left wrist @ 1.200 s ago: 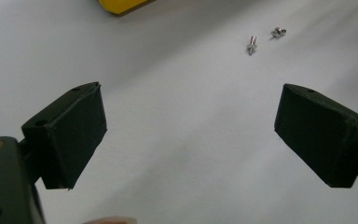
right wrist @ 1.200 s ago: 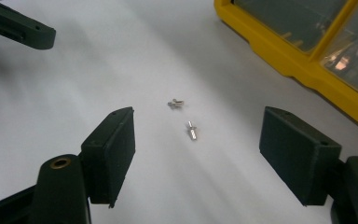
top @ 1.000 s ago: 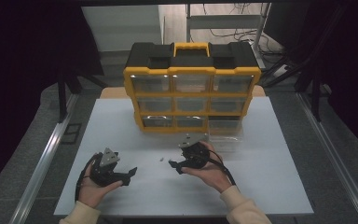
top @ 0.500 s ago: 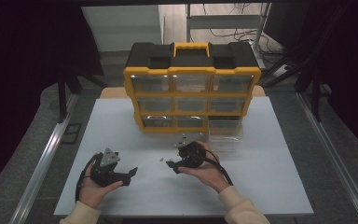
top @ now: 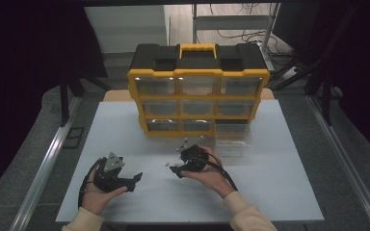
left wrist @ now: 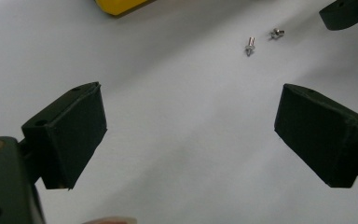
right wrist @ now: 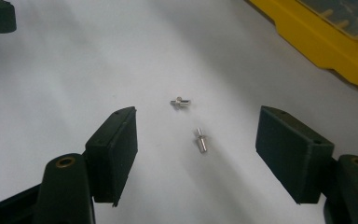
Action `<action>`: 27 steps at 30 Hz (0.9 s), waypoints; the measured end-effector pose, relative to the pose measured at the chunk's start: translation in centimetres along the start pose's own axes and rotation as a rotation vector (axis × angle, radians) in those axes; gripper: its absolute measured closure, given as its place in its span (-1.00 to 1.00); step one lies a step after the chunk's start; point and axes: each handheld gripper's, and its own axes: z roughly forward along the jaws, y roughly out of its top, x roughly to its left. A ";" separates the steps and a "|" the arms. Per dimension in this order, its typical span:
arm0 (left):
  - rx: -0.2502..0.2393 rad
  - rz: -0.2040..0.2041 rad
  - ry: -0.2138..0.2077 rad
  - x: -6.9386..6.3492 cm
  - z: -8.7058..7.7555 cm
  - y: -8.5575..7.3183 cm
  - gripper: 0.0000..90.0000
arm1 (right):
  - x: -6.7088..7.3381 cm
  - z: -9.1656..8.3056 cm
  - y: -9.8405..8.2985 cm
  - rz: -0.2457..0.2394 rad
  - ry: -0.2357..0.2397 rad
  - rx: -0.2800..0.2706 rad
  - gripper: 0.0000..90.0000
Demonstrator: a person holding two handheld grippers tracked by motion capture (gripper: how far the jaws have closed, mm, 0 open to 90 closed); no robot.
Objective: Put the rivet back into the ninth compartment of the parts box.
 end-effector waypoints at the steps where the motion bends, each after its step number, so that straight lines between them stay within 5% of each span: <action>1: 0.000 0.000 0.000 0.0 0.0 0.0 -0.79 | 0.0 0.0 0.0 -0.004 0.000 0.000 -0.33; 27: -0.004 -0.003 0.000 0.2 -0.1 0.0 -0.79 | -0.2 2.3 0.0 -0.009 0.006 0.082 -0.15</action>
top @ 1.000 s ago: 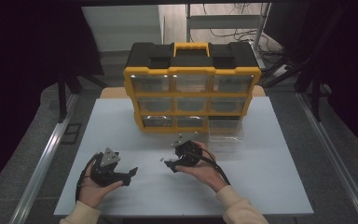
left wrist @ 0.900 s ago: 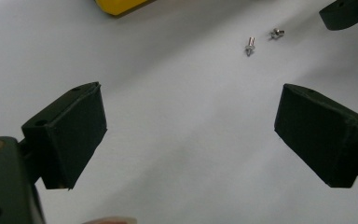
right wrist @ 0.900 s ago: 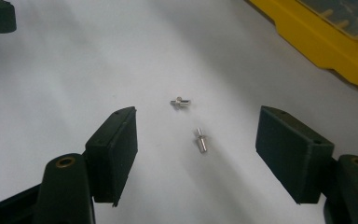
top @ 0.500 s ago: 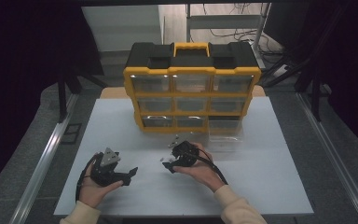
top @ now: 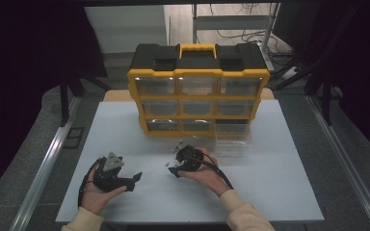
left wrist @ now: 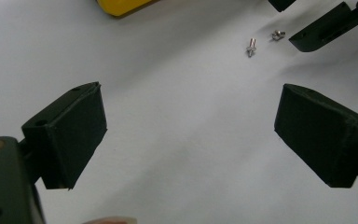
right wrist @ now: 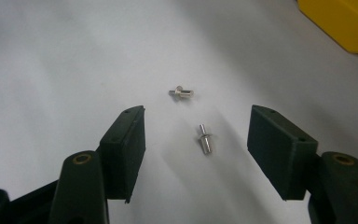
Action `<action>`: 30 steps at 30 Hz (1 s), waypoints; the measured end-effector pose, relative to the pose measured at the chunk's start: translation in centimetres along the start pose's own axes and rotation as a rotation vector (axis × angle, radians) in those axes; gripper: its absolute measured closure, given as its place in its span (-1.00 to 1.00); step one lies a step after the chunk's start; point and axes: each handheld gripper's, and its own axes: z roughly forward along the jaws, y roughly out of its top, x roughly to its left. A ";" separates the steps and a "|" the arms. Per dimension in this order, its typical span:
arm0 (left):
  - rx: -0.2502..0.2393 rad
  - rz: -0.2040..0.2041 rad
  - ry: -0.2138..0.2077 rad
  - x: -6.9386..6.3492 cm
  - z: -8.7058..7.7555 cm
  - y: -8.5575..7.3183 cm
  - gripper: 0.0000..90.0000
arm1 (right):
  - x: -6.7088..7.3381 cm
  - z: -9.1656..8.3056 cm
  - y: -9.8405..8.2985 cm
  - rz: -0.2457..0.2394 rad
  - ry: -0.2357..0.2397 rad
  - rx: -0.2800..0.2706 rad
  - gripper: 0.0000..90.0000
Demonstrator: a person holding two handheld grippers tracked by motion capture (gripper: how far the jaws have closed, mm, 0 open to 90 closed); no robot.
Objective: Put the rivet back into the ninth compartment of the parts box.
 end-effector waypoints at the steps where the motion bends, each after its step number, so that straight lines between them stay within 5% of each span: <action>1: 0.000 0.000 0.000 0.0 0.0 0.0 -0.79 | 0.0 0.1 0.0 0.000 -0.001 0.002 -0.14; 21: 0.000 0.000 0.001 0.0 0.0 0.0 -0.79 | -0.1 1.0 0.1 -0.019 -0.033 0.057 0.21; 30: 0.002 0.001 0.002 0.0 0.0 0.0 -0.79 | 0.0 1.1 0.6 -0.037 -0.013 0.081 0.54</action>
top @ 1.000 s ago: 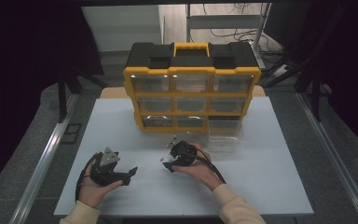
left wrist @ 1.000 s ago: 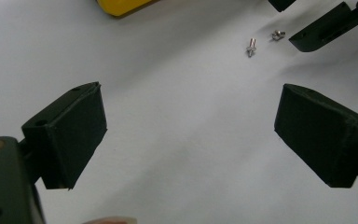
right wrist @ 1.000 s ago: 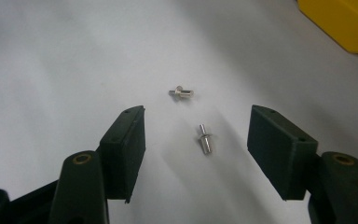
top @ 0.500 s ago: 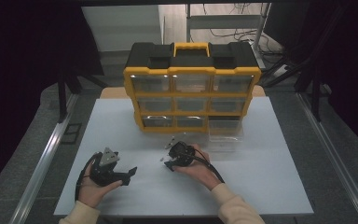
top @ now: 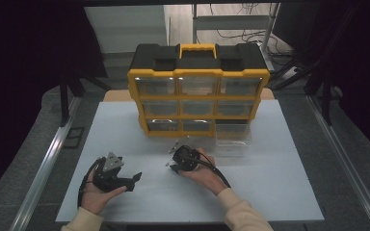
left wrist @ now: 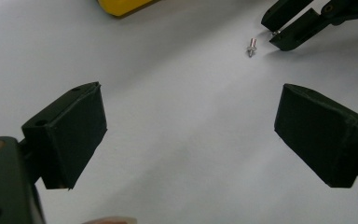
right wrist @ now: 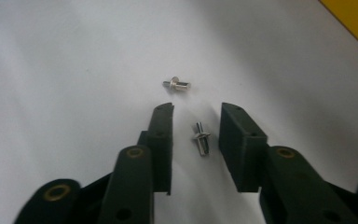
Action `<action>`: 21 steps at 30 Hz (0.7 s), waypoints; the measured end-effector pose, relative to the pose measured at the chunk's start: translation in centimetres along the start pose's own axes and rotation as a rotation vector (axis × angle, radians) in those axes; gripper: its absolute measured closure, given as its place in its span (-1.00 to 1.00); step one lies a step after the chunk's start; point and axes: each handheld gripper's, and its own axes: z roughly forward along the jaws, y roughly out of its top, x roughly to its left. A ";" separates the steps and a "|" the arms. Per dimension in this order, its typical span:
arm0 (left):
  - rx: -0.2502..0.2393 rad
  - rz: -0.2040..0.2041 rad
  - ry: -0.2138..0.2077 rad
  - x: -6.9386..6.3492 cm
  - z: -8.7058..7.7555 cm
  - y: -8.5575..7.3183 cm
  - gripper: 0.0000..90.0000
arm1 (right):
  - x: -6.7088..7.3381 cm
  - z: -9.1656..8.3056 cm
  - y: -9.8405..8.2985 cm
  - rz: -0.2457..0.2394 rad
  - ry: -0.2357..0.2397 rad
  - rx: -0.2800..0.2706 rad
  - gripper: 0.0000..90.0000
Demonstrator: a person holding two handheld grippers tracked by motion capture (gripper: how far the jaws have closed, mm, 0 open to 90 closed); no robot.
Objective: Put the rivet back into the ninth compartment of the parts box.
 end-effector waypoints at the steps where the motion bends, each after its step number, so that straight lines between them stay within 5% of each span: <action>1: 0.000 -0.001 0.000 0.0 0.0 0.0 -0.79 | 0.0 0.0 0.0 0.001 -0.001 0.004 0.58; 8: 0.000 -0.002 0.000 0.0 0.0 0.0 -0.79 | -0.1 0.0 0.3 0.016 0.009 0.024 0.82; 21: -0.004 -0.005 0.001 0.1 -0.1 -0.1 -0.79 | -0.4 -0.2 0.2 0.036 0.024 0.013 0.84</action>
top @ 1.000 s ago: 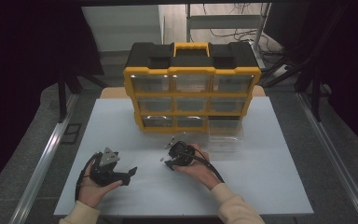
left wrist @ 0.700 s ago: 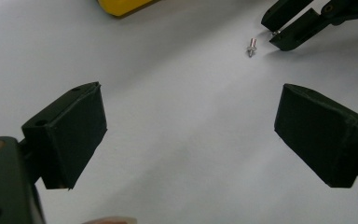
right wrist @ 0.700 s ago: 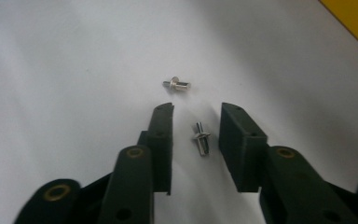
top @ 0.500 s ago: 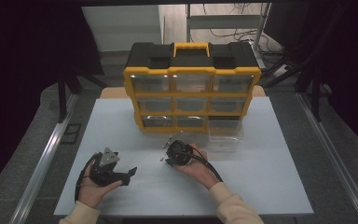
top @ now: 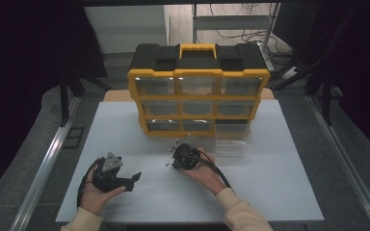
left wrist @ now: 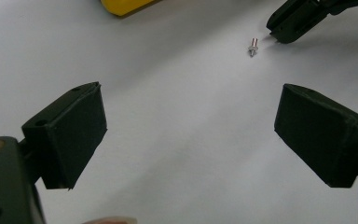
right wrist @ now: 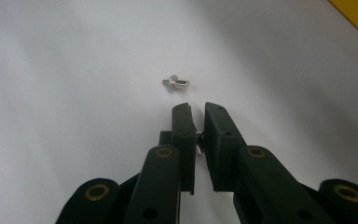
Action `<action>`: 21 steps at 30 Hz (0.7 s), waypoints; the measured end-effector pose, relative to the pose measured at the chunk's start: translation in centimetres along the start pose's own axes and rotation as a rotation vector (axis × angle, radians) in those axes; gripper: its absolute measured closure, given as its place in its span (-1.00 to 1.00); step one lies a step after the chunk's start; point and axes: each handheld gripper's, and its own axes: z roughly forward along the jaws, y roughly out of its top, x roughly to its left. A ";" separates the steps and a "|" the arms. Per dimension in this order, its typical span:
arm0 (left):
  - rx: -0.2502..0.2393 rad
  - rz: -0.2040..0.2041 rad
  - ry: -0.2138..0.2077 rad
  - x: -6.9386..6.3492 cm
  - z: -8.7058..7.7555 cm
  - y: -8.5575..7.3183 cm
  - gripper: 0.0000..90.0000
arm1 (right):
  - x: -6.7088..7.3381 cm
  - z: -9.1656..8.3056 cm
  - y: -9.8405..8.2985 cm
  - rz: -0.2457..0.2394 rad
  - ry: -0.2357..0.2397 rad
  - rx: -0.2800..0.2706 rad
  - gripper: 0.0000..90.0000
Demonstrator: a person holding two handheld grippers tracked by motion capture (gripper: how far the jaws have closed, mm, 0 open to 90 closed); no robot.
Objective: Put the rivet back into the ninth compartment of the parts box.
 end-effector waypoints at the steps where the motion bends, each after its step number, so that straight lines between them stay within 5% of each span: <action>1: 0.000 0.000 0.001 0.0 0.0 0.0 -0.79 | -0.1 -0.1 0.0 0.003 0.004 -0.003 0.84; 21: -0.001 0.000 0.002 0.0 -0.1 0.0 -0.79 | -1.1 -4.6 0.4 0.037 0.003 -0.122 0.84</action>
